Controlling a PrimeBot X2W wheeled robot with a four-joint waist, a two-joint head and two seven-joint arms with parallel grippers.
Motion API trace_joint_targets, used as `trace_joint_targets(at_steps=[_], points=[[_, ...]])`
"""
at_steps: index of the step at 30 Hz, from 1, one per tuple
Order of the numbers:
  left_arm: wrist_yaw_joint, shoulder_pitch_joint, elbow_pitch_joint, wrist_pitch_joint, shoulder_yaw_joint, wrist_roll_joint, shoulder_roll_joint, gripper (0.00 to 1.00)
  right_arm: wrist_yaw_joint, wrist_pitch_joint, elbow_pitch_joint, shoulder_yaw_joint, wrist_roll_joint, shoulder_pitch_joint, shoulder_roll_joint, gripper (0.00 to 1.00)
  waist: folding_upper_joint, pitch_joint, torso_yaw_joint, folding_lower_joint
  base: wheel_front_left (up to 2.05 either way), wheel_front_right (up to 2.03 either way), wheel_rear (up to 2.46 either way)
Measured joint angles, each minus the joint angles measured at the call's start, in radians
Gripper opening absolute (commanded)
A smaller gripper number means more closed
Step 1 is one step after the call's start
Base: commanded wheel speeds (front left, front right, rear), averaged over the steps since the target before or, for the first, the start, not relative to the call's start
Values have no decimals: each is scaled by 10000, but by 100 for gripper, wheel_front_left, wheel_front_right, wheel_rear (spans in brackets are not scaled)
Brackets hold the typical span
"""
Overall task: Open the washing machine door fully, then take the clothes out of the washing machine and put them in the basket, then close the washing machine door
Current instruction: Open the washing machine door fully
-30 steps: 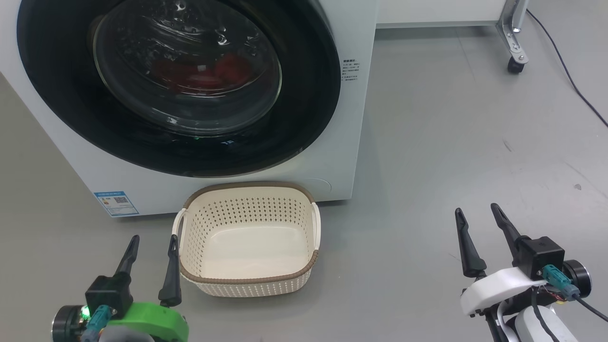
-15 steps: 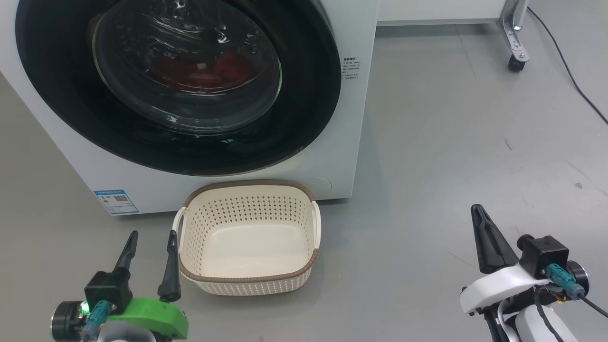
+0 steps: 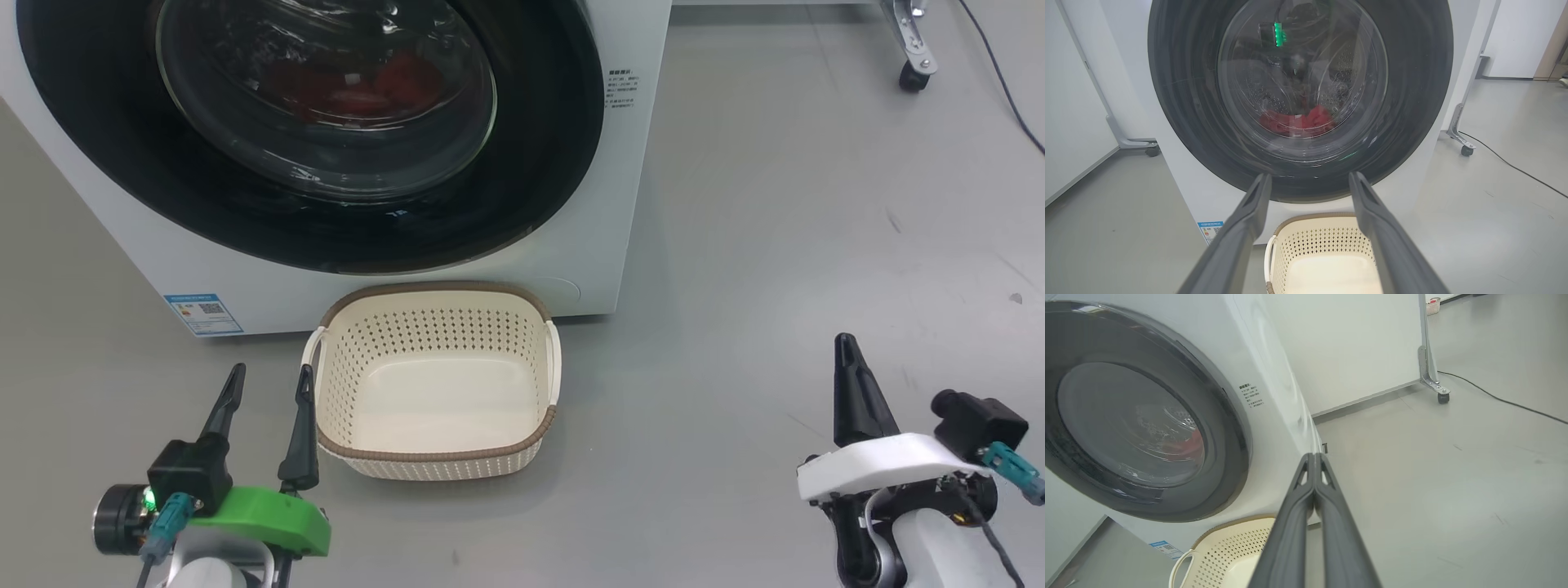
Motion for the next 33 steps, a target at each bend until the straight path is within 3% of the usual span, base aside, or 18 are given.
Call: trace_joint_targets(at_steps=[7,15,29,33], points=[[-4,-128,-123,0,42,46,-50,100,372,497,128,-836,2857,-608,320,0,0,437,117,0,0,0,0],[-88,-610,-428,-10,-46,309,-132,100,451,1979,314,-1476,6140,-1908,359,0,0,1080,244,0,0,0,0],[-182,-1659,-1099,-12,-276,410,-207,100,416,4165,267,-1973,8750,-5032,230,0,0,2547,577,0,0,0,0],[-194,-1917,-1185,-12,-314,410,-232,100,151,4707,291,-1998,8959,-5951,90,0,0,3010,694,0,0,0,0]])
